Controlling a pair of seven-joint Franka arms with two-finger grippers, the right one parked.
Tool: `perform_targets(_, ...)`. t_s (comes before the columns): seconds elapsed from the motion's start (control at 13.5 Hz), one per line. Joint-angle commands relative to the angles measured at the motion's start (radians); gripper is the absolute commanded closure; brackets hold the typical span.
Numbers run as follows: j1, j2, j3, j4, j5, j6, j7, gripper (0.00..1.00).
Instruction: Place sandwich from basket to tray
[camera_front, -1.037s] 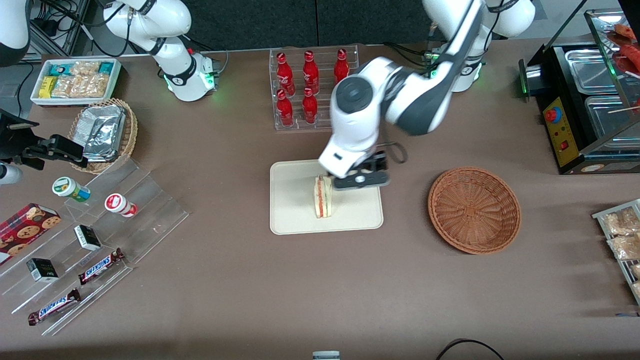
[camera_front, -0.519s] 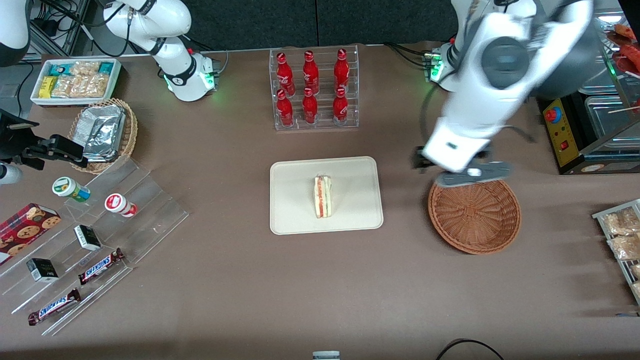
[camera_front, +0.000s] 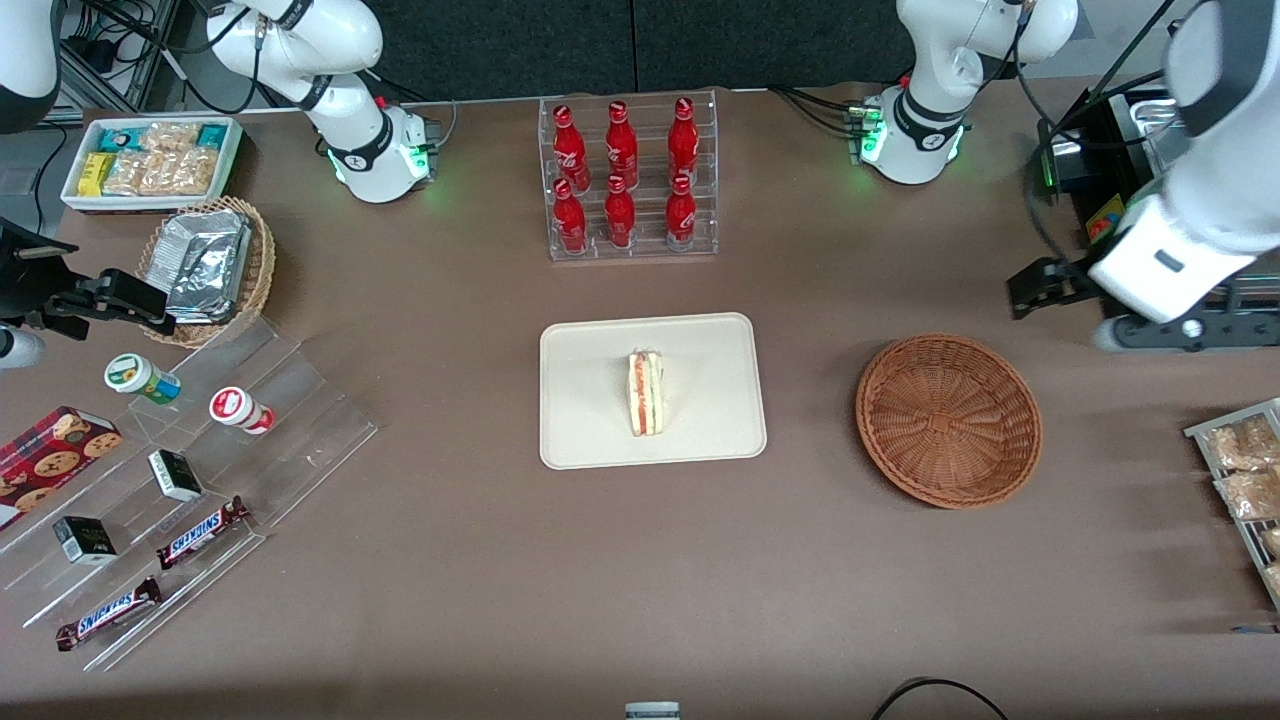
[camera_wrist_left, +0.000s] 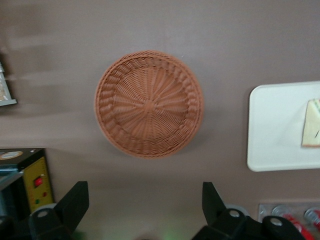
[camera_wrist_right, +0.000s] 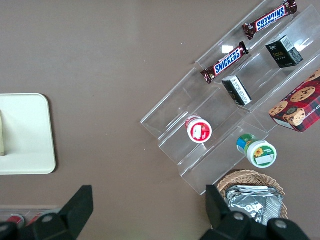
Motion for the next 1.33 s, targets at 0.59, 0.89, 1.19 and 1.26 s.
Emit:
perform_targets(0.59,0.264,-0.076,-0.231,-0.007,-0.003,-0.110,0.070,0.00)
perform_targets(0.89,0.396,-0.090,-0.359,-0.010,0.000,-0.120,0.041,0.00)
perform_targets(1.19,0.382,-0.070,-0.361,-0.003,-0.003,-0.124,0.027,0.00)
perform_targets(1.26,0.384,-0.070,-0.359,-0.006,-0.003,-0.125,0.029,0.00)
